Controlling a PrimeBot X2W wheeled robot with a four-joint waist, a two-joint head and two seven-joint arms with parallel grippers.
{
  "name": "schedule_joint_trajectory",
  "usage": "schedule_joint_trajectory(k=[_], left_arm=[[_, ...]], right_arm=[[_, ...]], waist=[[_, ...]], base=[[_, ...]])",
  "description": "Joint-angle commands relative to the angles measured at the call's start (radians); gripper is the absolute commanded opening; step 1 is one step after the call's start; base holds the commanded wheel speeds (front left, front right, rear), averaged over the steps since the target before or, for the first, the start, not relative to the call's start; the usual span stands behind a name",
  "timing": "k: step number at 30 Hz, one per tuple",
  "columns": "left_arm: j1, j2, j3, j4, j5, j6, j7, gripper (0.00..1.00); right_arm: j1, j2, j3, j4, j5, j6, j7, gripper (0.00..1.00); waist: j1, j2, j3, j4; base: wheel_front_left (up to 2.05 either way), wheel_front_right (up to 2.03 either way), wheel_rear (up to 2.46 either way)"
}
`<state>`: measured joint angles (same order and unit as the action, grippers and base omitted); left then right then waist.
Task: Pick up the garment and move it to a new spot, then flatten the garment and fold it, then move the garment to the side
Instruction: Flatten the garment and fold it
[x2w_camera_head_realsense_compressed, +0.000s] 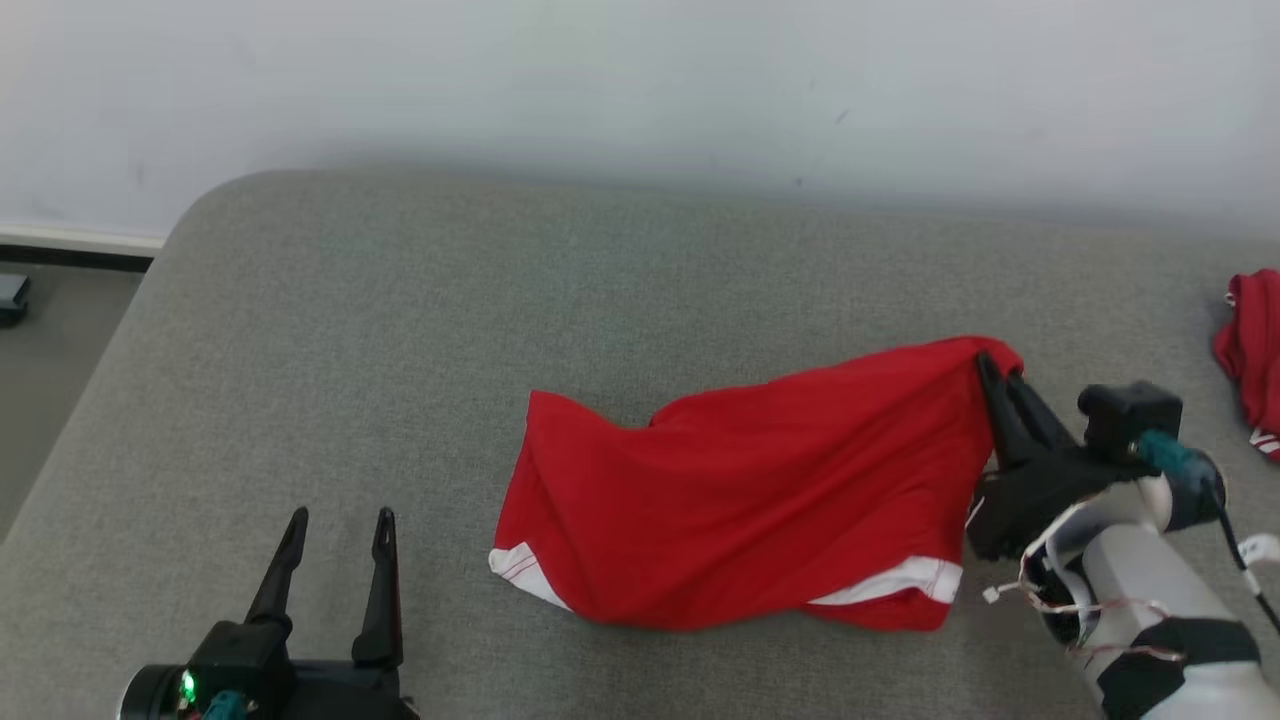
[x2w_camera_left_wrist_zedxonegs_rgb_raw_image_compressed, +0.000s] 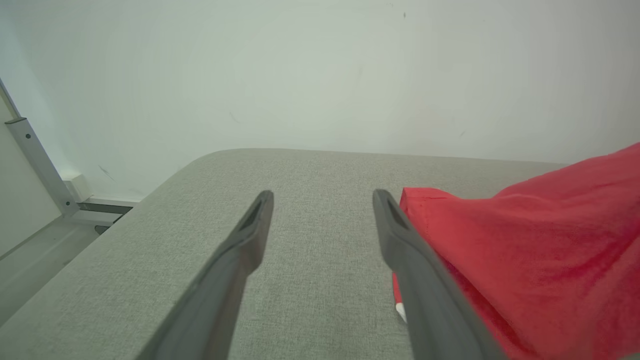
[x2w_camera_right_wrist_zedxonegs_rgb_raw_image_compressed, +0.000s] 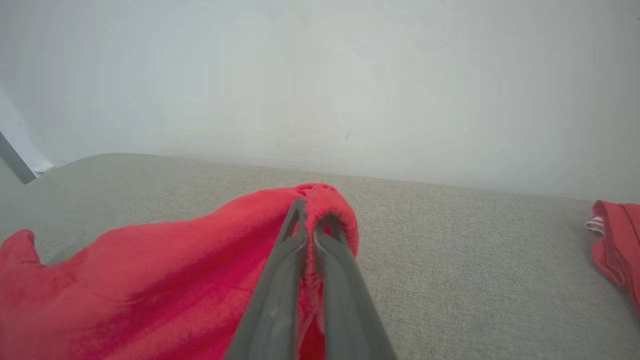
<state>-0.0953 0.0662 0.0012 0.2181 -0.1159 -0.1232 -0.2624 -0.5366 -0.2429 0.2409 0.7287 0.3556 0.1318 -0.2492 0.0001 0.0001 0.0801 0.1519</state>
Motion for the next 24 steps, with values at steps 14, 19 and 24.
schedule_joint_trajectory(k=[14,19,24], left_arm=[[-0.043,-0.010,-0.024,0.040,-0.001,-0.006,-0.003,1.00],[-0.020,-0.009,-0.013,0.045,0.004,-0.007,-0.003,1.00],[0.003,-0.004,0.001,0.045,0.005,-0.008,-0.003,1.00]], right_arm=[[-0.109,0.006,0.050,0.255,0.040,-0.002,-0.002,1.00],[-0.033,0.013,0.064,0.212,0.080,-0.002,-0.015,1.00],[0.078,-0.001,0.043,0.094,0.106,-0.002,-0.016,1.00]], waist=[[-0.0001,-0.0001,0.026,0.009],[-0.0001,-0.0001,-0.009,-0.021],[-0.0001,-0.0001,-0.036,-0.051]], base=[[0.00,0.00,0.00],[0.00,0.00,0.00],[0.00,0.00,0.00]])
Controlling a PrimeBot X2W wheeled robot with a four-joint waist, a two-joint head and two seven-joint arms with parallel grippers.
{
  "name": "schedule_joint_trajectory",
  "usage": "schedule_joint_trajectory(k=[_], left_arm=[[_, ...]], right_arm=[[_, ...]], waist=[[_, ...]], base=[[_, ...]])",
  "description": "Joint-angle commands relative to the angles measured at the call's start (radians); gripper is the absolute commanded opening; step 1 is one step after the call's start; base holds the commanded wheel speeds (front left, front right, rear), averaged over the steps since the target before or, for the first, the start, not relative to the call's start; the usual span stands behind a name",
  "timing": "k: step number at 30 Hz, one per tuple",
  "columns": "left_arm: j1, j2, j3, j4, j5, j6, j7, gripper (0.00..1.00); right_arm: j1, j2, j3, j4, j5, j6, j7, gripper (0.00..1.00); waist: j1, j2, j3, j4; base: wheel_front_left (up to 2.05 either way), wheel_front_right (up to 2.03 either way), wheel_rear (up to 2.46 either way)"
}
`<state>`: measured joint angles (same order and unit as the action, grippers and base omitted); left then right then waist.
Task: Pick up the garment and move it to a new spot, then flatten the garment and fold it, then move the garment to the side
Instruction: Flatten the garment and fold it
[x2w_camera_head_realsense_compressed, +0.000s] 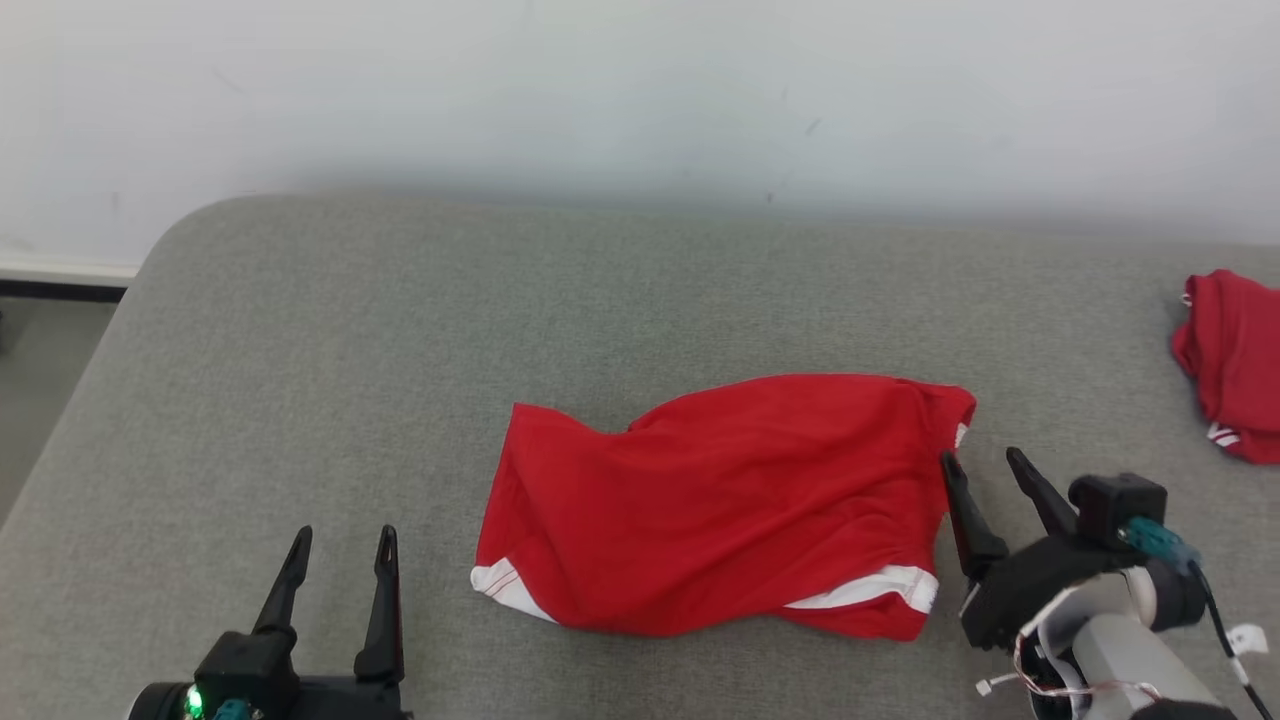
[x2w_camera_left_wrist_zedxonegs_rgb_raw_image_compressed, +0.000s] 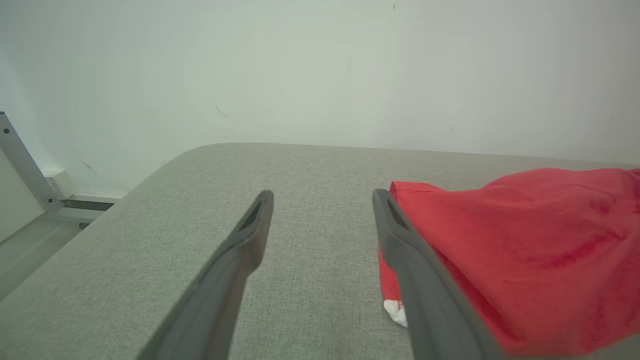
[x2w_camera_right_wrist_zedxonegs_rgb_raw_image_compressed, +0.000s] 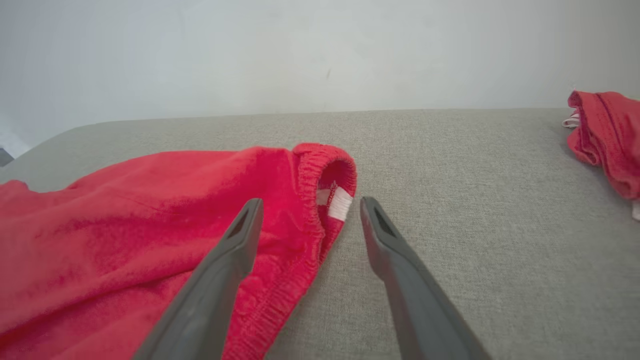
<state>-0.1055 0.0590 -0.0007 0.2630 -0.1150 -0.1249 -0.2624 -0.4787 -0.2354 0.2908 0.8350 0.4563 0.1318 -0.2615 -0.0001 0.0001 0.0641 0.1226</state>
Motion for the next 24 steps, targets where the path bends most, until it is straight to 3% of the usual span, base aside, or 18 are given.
schedule_joint_trajectory(k=[1,10,17,24], left_arm=[[0.019,0.003,0.006,0.000,0.004,-0.007,-0.003,1.00],[0.062,0.007,0.015,-0.009,0.011,-0.004,-0.003,1.00],[0.074,0.014,0.015,-0.013,0.016,-0.005,-0.003,1.00],[0.081,0.021,0.020,-0.015,0.012,-0.005,-0.003,1.00]], right_arm=[[0.045,-0.011,-0.019,-0.044,0.006,-0.002,-0.004,1.00],[0.243,-0.005,-0.175,-0.300,-0.054,-0.002,-0.003,1.00],[0.396,0.059,-0.285,-0.483,-0.120,-0.002,-0.003,1.00],[0.504,0.126,-0.328,-0.616,-0.173,-0.002,0.002,1.00]], waist=[[0.0001,-0.0001,-0.026,-0.028],[0.0001,-0.0001,-0.060,-0.062],[0.0001,-0.0001,-0.074,-0.072],[0.0001,-0.0001,-0.087,-0.073]], base=[[0.00,0.00,0.00],[0.00,0.00,0.00],[0.00,0.00,0.00],[0.00,0.00,0.00]])
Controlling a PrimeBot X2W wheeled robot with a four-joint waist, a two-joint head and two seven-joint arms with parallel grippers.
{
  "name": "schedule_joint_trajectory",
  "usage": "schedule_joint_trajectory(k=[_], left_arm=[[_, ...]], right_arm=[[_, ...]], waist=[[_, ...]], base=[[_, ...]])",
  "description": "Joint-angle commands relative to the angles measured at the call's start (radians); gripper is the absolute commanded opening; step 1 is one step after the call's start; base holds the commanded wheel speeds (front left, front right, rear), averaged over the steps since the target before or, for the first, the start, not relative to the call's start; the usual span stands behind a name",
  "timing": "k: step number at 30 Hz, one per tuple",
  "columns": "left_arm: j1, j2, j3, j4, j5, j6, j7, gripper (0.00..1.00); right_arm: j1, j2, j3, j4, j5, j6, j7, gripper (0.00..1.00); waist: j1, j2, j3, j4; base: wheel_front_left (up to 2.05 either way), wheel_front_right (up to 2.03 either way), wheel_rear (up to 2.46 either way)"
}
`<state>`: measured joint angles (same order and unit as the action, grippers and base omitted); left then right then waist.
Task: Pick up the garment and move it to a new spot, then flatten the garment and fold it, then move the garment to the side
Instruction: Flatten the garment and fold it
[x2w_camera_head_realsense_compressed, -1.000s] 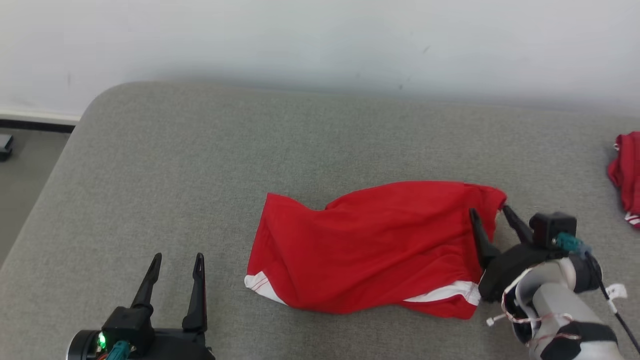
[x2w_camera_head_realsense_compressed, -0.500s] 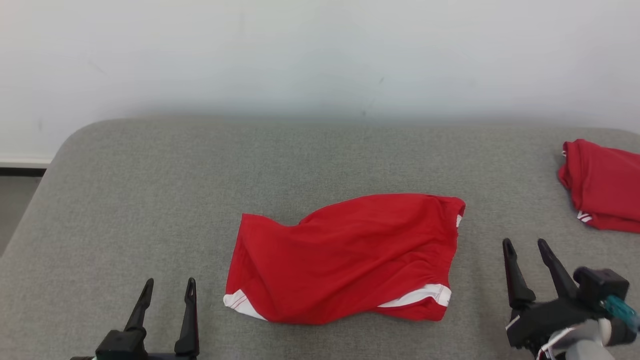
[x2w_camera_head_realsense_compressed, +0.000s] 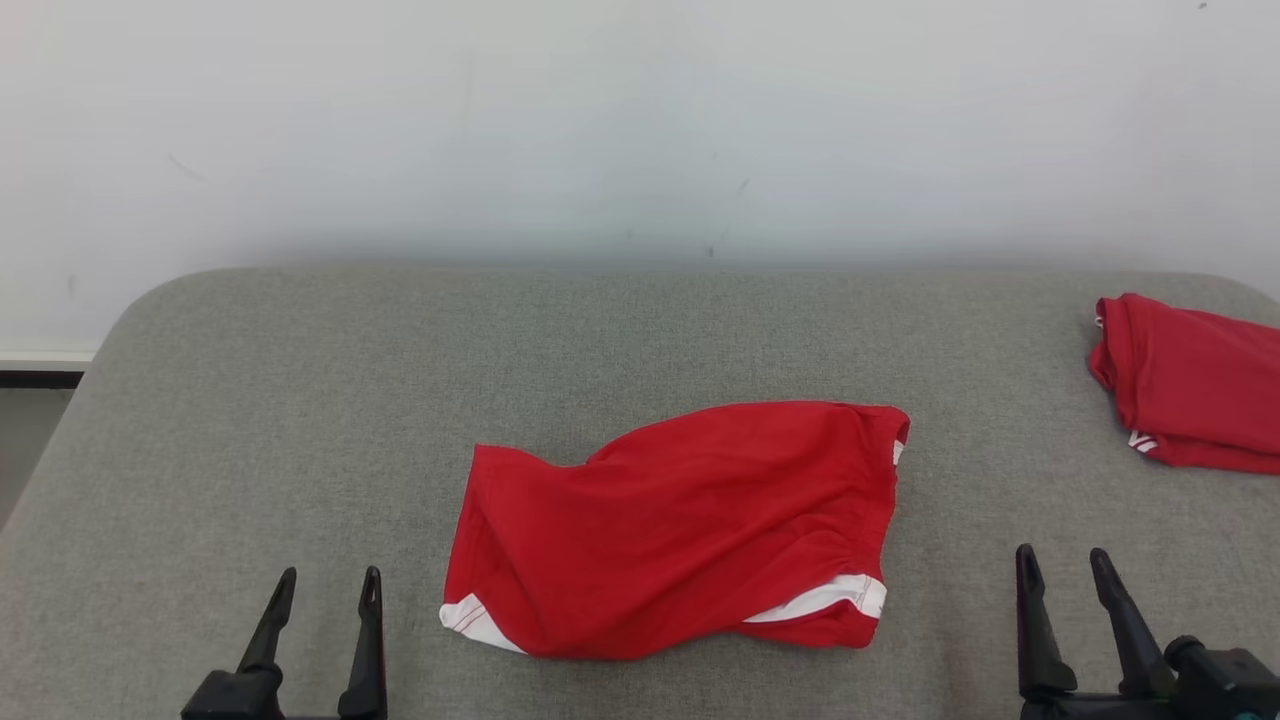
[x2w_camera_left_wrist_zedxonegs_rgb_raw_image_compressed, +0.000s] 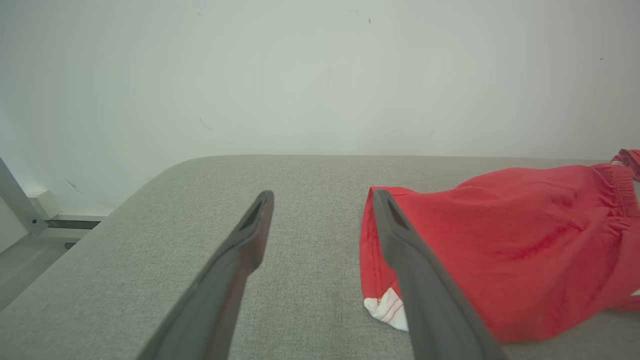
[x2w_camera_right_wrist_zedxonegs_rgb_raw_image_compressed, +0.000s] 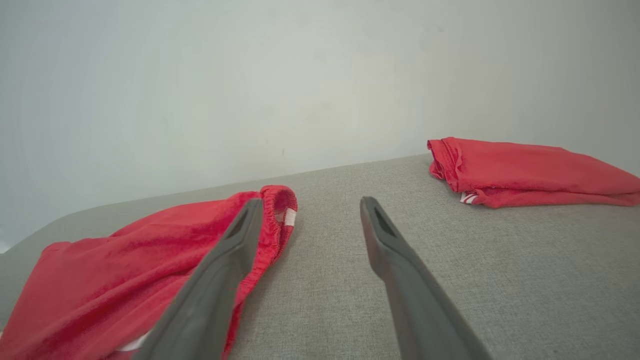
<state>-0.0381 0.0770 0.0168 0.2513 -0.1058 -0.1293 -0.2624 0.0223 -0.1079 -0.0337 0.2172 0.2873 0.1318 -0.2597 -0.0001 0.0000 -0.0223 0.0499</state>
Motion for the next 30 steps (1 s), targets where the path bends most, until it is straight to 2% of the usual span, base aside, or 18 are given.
schedule_joint_trajectory(k=[1,11,30], left_arm=[[0.015,0.004,0.005,-0.003,0.002,-0.001,-0.003,1.00],[0.027,0.021,0.034,0.014,0.029,0.014,-0.003,1.00],[0.039,0.021,0.019,0.024,0.023,0.024,-0.003,1.00]], right_arm=[[0.012,0.005,0.000,-0.012,-0.009,-0.002,0.002,1.00],[0.072,0.047,0.025,-0.089,-0.037,-0.002,0.046,1.00],[0.090,0.057,0.027,-0.114,-0.043,-0.002,0.087,1.00]], waist=[[0.0001,0.0000,-0.002,0.000],[0.0001,0.0000,-0.021,0.024],[0.0001,0.0000,-0.018,0.029]], base=[[0.00,0.00,0.00],[0.00,0.00,0.00],[0.00,0.00,0.00]])
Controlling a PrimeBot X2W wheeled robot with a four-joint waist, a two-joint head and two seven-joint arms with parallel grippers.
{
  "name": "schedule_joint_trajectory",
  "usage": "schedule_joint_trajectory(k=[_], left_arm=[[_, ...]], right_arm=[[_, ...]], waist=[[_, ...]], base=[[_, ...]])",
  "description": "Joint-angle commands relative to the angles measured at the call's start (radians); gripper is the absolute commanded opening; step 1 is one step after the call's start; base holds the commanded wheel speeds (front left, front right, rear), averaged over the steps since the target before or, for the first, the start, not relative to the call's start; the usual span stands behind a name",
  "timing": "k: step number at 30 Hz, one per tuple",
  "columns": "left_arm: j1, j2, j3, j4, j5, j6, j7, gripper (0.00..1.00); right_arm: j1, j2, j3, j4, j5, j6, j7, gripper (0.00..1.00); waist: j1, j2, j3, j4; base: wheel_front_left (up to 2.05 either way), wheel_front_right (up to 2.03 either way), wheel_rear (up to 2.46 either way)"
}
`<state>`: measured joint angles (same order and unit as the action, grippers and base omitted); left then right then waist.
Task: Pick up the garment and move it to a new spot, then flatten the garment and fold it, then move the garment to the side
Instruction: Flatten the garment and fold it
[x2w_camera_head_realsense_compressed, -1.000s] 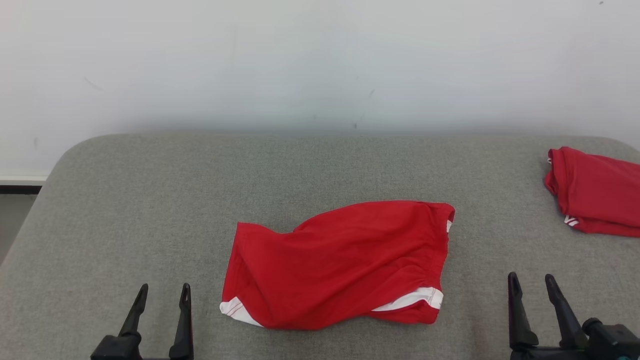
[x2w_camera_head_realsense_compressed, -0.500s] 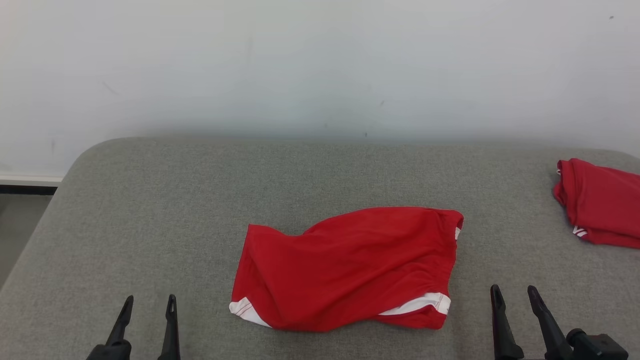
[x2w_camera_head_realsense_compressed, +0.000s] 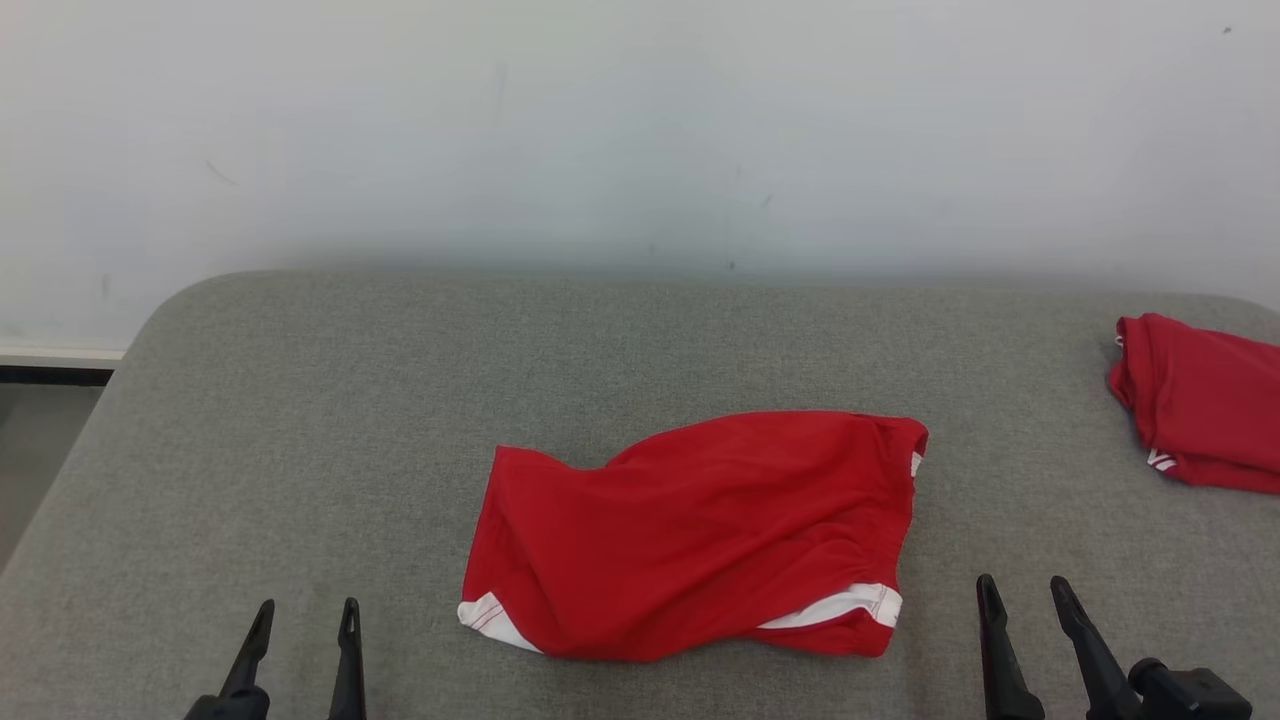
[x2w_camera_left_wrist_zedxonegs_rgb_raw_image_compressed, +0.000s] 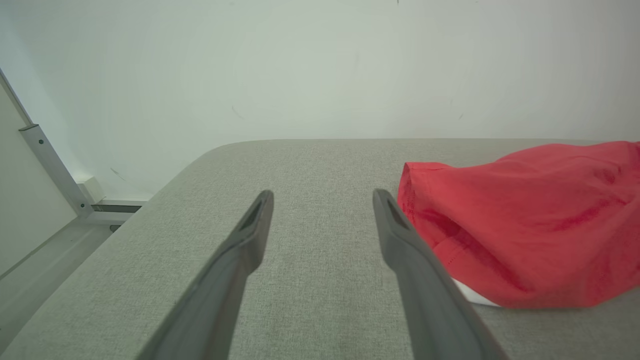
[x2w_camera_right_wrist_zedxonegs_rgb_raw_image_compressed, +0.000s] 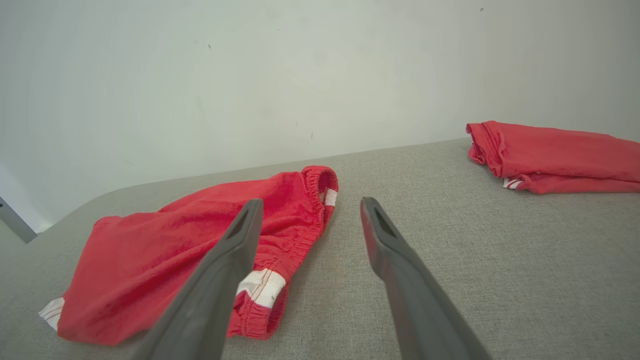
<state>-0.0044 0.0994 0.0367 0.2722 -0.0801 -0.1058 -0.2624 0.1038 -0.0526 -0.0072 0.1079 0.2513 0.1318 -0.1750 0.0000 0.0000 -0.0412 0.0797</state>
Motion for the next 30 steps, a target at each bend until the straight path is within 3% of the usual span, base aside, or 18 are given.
schedule_joint_trajectory(k=[1,6,14,30], left_arm=[[0.003,-0.001,-0.002,0.004,-0.003,0.000,-0.003,1.00],[-0.032,0.000,-0.025,0.010,-0.019,-0.008,-0.003,1.00],[-0.117,0.047,-0.118,0.080,-0.045,-0.024,0.000,1.00],[-0.315,0.145,-0.491,0.407,-0.211,-0.024,-0.001,1.00]], right_arm=[[0.009,0.002,0.000,-0.006,-0.008,-0.002,0.004,1.00],[0.005,0.000,0.013,0.005,0.006,-0.002,0.023,1.00],[-0.043,-0.048,0.078,0.088,0.012,-0.002,0.043,1.00],[-0.222,-0.083,0.246,0.319,0.068,-0.002,-0.002,1.00]], waist=[[0.0000,0.0000,0.001,-0.001],[0.0000,0.0000,0.005,0.000],[0.0000,0.0000,0.022,-0.004],[0.0000,0.0000,0.106,-0.032]], base=[[0.00,0.00,0.00],[0.00,0.00,0.00],[0.00,0.00,0.00],[0.00,0.00,0.00]])
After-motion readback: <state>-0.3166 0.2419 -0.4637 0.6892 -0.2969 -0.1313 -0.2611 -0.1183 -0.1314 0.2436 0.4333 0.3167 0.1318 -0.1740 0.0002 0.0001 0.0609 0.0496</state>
